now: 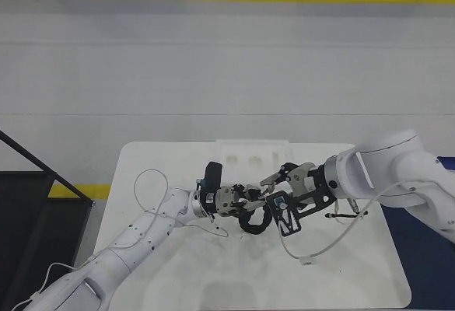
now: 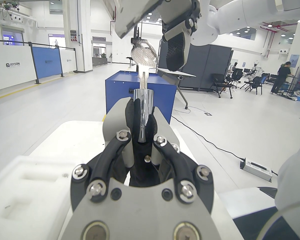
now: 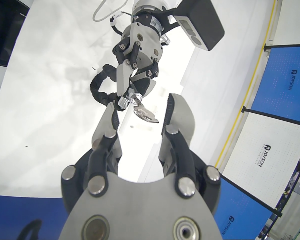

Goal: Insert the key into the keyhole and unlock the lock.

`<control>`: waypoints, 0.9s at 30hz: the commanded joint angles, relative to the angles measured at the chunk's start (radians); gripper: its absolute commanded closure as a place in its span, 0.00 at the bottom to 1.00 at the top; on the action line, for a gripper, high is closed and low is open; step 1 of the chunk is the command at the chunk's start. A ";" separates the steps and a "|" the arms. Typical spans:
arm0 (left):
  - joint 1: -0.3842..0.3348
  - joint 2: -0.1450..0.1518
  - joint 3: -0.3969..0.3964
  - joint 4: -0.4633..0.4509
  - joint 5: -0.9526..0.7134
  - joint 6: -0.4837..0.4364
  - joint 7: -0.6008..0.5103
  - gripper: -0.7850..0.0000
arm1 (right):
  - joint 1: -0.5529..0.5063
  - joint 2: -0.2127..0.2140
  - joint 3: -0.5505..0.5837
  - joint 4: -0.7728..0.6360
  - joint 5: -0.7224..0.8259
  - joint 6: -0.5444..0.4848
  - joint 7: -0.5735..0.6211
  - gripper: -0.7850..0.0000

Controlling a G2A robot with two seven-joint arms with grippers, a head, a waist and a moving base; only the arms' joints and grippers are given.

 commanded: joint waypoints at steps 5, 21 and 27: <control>-0.002 0.004 0.005 -0.011 -0.007 0.000 0.000 1.00 | 0.025 0.005 -0.041 0.025 -0.052 0.000 -0.081 0.61; 0.002 0.007 0.009 -0.026 -0.001 0.000 0.000 1.00 | 0.050 0.013 -0.085 0.081 0.002 0.000 -0.161 1.00; 0.010 0.010 -0.002 -0.038 0.031 0.020 0.020 1.00 | 0.028 0.014 -0.081 0.108 0.186 0.051 -0.107 1.00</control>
